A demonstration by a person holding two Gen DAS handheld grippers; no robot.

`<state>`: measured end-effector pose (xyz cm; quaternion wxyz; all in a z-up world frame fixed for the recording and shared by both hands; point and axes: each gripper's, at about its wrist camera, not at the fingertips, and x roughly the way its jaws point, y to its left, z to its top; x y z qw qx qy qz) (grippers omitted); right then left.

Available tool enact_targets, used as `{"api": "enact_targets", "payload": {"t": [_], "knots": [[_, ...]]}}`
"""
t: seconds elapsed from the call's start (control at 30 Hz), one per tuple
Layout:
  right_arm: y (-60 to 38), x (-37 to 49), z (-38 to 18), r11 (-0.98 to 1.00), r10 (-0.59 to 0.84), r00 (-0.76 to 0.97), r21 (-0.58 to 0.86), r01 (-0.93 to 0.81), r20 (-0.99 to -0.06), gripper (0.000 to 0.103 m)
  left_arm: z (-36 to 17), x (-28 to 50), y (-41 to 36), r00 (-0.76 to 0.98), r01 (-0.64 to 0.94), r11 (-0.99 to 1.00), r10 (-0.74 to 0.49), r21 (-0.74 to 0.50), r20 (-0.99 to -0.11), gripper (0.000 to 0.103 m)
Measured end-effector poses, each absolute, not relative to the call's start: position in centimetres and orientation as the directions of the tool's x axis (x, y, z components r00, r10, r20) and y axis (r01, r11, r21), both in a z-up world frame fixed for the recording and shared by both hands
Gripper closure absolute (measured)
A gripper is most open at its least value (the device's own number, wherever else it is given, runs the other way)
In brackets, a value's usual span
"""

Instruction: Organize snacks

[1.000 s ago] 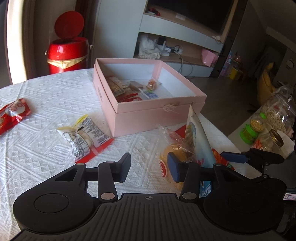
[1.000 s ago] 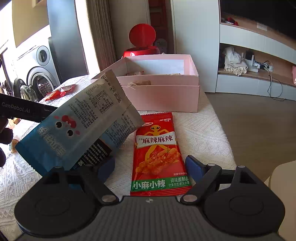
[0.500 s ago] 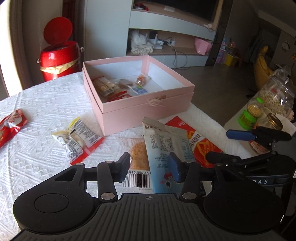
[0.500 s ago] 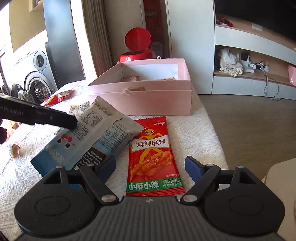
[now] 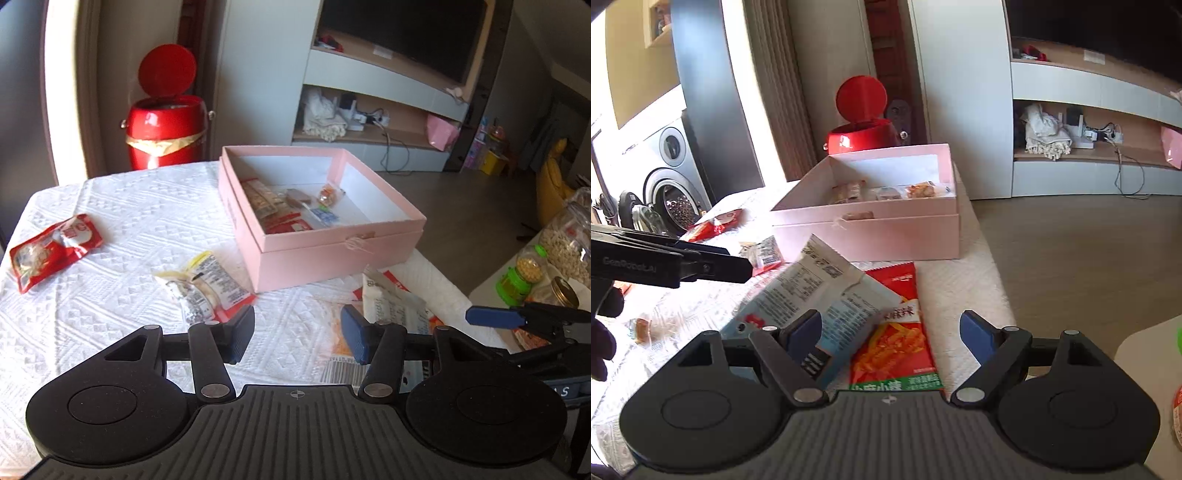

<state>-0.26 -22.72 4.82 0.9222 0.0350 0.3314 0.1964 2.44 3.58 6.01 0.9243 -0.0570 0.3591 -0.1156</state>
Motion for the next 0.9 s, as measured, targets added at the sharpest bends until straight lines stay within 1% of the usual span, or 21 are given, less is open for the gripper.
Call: {"api": "enact_targets", "payload": {"t": [0.1, 0.13, 0.17, 0.23, 0.33, 0.43, 0.47, 0.57, 0.63, 0.67, 0.77, 0.9], "knots": [[-20.4, 0.5, 4.8, 0.877, 0.478, 0.626, 0.3, -0.374, -0.616, 0.02, 5.5, 2.5, 4.8, 0.72, 0.118, 0.968, -0.236, -0.22, -0.653, 0.046], [-19.4, 0.8, 4.7, 0.876, 0.48, 0.617, 0.297, -0.381, -0.624, 0.02, 5.3, 2.4, 4.8, 0.715, 0.122, 0.967, -0.242, -0.223, -0.656, 0.046], [-18.6, 0.8, 4.7, 0.88, 0.469, 0.619, 0.275, -0.388, -0.63, 0.02, 5.1, 2.2, 4.7, 0.709, 0.133, 0.965, -0.253, -0.227, -0.658, 0.046], [-16.3, 0.6, 4.5, 0.899, 0.408, 0.66, 0.153, -0.41, -0.631, 0.02, 5.0, 2.0, 4.4, 0.7, 0.159, 0.959, -0.277, -0.235, -0.658, 0.046], [-15.2, 0.1, 4.5, 0.901, 0.352, 0.702, 0.02, -0.434, -0.619, 0.02, 4.9, 1.7, 3.6, 0.694, 0.202, 0.952, -0.305, -0.23, -0.652, 0.046], [-16.5, -0.2, 4.2, 0.922, 0.26, 0.753, -0.077, -0.38, -0.604, 0.02, 4.5, 1.7, 2.1, 0.678, 0.251, 0.945, -0.327, -0.211, -0.658, 0.046], [-17.2, -0.1, 3.9, 0.931, 0.232, 0.76, -0.089, -0.355, -0.607, 0.02, 4.3, 1.9, 1.3, 0.673, 0.264, 0.944, -0.326, -0.197, -0.664, 0.046], [-19.6, 0.5, 2.6, 0.951, 0.215, 0.729, -0.031, -0.308, -0.65, 0.02, 3.7, 2.5, -0.5, 0.657, 0.298, 0.94, -0.328, -0.165, -0.679, 0.046], [-20.4, -0.2, 2.2, 0.954, 0.217, 0.752, -0.027, -0.297, -0.623, 0.019, 3.1, 3.0, -1.6, 0.644, 0.314, 0.937, -0.328, -0.153, -0.691, 0.046], [-20.4, -0.5, 2.0, 0.952, 0.219, 0.753, -0.034, -0.305, -0.621, 0.019, 2.6, 3.4, -2.0, 0.638, 0.31, 0.939, -0.322, -0.15, -0.7, 0.043], [-20.0, -1.0, 1.7, 0.946, 0.207, 0.762, -0.072, -0.316, -0.614, 0.019, 1.7, 4.2, -2.2, 0.624, 0.302, 0.934, -0.346, -0.193, -0.7, 0.041], [-20.0, -0.8, 1.6, 0.943, 0.218, 0.755, -0.067, -0.326, -0.618, 0.016, 1.9, 3.6, -1.1, 0.631, 0.288, 0.933, -0.355, -0.216, -0.69, 0.047]]}}
